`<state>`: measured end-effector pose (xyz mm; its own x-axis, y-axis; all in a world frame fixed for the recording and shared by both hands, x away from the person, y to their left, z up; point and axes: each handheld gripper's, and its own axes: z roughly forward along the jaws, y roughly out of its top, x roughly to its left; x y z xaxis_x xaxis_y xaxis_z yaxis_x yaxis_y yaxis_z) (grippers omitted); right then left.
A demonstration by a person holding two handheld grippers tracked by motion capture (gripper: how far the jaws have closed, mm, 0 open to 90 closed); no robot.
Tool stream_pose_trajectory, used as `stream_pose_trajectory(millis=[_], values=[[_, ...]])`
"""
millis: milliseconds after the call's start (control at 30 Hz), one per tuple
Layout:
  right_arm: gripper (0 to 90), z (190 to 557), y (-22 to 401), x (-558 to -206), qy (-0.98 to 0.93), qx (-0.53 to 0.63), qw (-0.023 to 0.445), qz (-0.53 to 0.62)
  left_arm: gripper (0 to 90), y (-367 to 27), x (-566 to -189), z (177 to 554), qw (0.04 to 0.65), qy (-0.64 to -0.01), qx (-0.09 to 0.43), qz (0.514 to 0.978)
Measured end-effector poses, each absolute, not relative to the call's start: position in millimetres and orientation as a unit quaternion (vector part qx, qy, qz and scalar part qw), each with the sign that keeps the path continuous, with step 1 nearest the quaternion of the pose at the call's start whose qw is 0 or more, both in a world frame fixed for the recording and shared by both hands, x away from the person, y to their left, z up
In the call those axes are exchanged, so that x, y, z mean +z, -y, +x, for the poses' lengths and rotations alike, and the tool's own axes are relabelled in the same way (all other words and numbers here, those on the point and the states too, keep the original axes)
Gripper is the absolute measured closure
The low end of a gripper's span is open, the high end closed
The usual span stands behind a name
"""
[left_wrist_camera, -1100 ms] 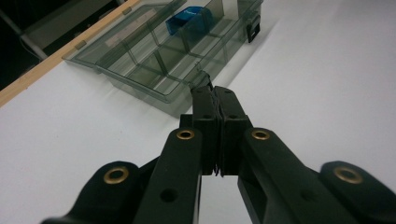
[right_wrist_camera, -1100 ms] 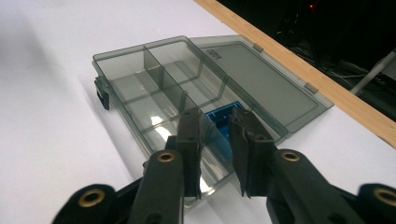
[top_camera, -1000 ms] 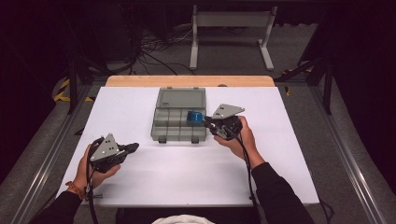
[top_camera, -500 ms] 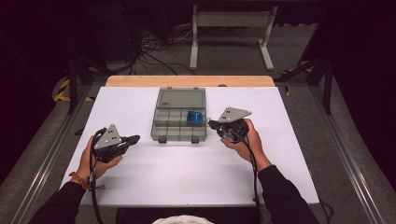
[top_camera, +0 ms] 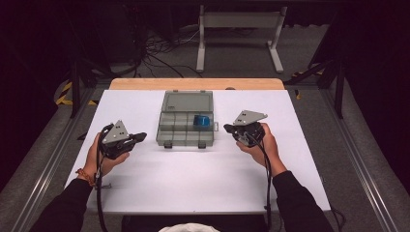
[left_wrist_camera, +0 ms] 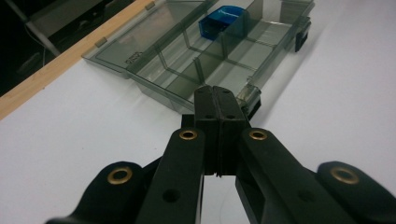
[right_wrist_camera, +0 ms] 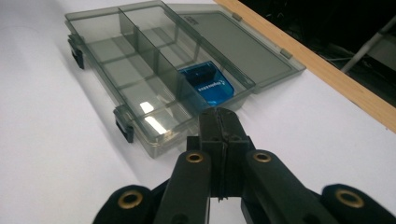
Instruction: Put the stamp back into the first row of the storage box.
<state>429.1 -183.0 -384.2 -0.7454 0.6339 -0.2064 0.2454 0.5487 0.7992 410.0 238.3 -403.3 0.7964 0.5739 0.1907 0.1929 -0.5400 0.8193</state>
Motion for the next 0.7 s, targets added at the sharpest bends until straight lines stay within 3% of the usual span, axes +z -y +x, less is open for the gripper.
stream_pose_trajectory(millis=[700], values=[[90.0, 471, 209, -402, -0.841, 0.359, 0.241, 0.324, 90.0, -237, -405, 471, 0.402, -0.262, 0.208, 0.852]])
